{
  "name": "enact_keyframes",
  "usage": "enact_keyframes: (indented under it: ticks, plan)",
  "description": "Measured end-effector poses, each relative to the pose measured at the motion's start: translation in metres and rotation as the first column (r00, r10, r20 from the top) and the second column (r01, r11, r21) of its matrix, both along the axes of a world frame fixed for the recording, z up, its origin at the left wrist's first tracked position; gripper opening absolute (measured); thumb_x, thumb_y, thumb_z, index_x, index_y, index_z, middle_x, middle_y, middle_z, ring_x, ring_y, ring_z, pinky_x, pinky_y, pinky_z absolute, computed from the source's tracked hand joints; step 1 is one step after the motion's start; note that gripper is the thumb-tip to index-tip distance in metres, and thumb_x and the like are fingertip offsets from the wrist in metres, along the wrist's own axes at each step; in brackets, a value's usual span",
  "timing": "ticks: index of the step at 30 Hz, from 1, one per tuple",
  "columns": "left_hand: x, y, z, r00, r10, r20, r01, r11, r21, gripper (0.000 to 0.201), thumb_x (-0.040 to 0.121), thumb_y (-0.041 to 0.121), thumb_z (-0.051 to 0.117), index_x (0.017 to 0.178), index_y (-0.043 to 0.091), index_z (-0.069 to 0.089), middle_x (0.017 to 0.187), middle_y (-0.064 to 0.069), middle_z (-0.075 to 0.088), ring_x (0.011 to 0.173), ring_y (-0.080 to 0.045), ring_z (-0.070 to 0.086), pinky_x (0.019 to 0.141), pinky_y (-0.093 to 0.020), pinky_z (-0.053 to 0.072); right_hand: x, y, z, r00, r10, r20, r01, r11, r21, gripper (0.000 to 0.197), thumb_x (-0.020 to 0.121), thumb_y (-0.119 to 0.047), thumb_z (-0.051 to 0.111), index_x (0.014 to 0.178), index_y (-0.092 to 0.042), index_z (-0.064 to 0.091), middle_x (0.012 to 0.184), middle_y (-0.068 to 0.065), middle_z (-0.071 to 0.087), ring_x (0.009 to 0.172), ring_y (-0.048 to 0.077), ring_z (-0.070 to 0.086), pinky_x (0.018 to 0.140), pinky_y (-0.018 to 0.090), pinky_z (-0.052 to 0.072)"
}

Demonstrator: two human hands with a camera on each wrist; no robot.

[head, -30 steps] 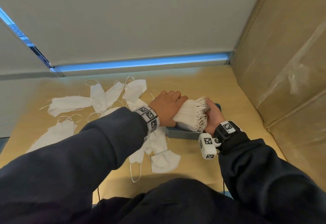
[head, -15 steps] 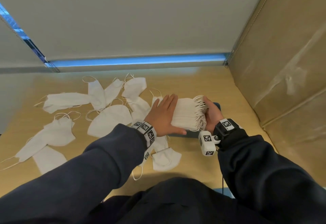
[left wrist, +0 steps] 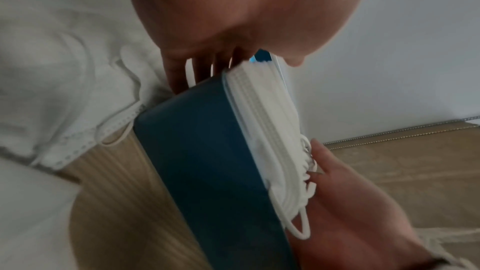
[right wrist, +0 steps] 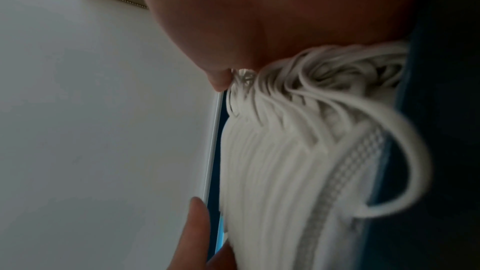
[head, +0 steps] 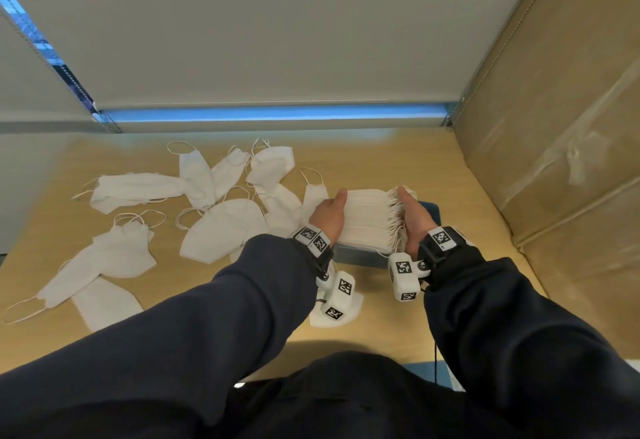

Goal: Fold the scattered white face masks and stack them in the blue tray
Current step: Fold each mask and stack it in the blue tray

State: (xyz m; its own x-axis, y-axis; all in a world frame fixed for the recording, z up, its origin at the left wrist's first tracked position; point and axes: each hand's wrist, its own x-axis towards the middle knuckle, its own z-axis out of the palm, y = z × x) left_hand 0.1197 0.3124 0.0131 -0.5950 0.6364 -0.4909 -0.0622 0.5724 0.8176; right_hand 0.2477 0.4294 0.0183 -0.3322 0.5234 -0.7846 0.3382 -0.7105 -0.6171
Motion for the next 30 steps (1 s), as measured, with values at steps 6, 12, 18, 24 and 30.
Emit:
enact_keyframes:
  ticks: [6, 12, 18, 24, 30]
  plan:
    - [-0.023, -0.020, -0.002, 0.931, 0.118, 0.346, -0.150, 0.986, 0.070, 0.051, 0.101, 0.057, 0.045, 0.117, 0.014, 0.067, 0.121, -0.008, 0.070, 0.112, -0.029, 0.065, 0.104, -0.048, 0.050, 0.021, 0.000, 0.023, 0.998, -0.044, -0.053, 0.045, 0.999, 0.025, 0.066, 0.091, -0.060, 0.056, 0.132, -0.008, 0.062, 0.120, 0.017, 0.070, 0.110, 0.035, 0.068, 0.095, 0.050, 0.053]
    - [-0.104, -0.108, 0.003, 0.988, 0.127, 0.093, -0.141, 0.976, 0.165, 0.015, 0.096, 0.024, 0.065, 0.102, 0.014, 0.075, 0.095, -0.008, 0.075, 0.085, -0.021, 0.068, 0.072, -0.032, 0.051, 0.014, -0.035, 0.072, 0.956, -0.283, -0.076, 0.288, 0.863, 0.414, 0.056, 0.097, -0.044, 0.058, 0.146, -0.017, 0.049, 0.134, -0.007, 0.054, 0.120, 0.014, 0.051, 0.104, 0.033, 0.038]
    - [-0.188, -0.181, -0.012, 0.844, -0.191, -0.501, 0.011, 0.940, -0.340, 0.036, 0.084, 0.043, 0.076, 0.111, 0.022, 0.064, 0.112, -0.002, 0.066, 0.101, -0.025, 0.064, 0.088, -0.039, 0.052, -0.082, -0.106, 0.069, 0.964, 0.120, -0.239, 0.028, 0.844, 0.536, 0.026, 0.097, -0.020, 0.062, 0.122, -0.018, 0.067, 0.120, 0.005, 0.072, 0.109, 0.019, 0.068, 0.092, 0.038, 0.057]
    - [-0.207, -0.220, -0.046, 0.810, -0.389, -0.439, 0.090, 0.822, -0.562, 0.088, 0.069, 0.045, 0.087, 0.131, 0.019, 0.030, 0.123, -0.009, 0.062, 0.109, -0.034, 0.065, 0.088, -0.047, 0.055, -0.190, -0.148, 0.015, 0.828, 0.517, 0.217, -0.537, 0.620, 0.572, 0.033, 0.091, -0.019, 0.068, 0.123, -0.014, 0.066, 0.123, 0.009, 0.069, 0.115, 0.028, 0.064, 0.101, 0.044, 0.052]
    - [-0.229, -0.238, -0.034, 0.885, -0.257, -0.388, 0.054, 0.884, -0.464, 0.073, 0.073, 0.016, 0.084, 0.136, 0.010, 0.049, 0.121, -0.010, 0.066, 0.110, -0.030, 0.064, 0.091, -0.041, 0.055, -0.239, -0.159, -0.034, 0.474, 0.537, 0.698, -0.879, 0.246, 0.408, 0.059, 0.088, -0.026, 0.065, 0.143, -0.020, 0.046, 0.136, 0.010, 0.058, 0.121, 0.035, 0.057, 0.102, 0.042, 0.048]
